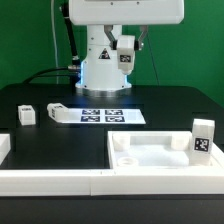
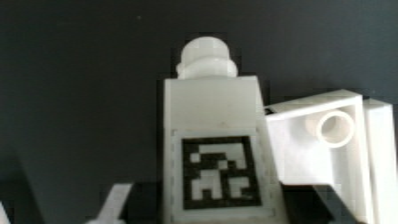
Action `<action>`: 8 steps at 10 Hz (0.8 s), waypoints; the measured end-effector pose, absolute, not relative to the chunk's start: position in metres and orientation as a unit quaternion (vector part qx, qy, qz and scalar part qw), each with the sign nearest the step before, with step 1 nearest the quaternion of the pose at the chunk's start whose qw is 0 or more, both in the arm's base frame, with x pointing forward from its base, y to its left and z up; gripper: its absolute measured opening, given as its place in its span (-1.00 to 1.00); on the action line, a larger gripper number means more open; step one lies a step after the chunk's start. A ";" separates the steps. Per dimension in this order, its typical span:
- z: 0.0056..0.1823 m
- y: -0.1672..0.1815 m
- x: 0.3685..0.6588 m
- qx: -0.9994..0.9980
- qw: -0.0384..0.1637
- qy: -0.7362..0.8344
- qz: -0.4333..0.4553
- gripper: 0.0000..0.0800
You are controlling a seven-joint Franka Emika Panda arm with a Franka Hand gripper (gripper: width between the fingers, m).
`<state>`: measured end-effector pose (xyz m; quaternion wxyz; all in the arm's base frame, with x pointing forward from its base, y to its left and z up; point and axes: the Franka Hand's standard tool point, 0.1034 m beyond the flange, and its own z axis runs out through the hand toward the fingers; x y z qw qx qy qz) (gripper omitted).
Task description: Assemble square table
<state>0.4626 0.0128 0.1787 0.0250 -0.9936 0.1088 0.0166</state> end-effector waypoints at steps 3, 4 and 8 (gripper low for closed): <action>0.173 0.003 0.505 -0.983 0.036 0.104 -0.147 -0.27; 0.175 0.005 0.525 -0.971 0.028 0.106 -0.212 -0.27; 0.168 0.019 0.546 -0.945 0.000 0.083 -0.316 -0.27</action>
Offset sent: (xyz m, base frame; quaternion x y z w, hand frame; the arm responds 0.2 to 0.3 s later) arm 0.0641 0.0089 -0.0057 0.0282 0.2888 0.0185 0.9568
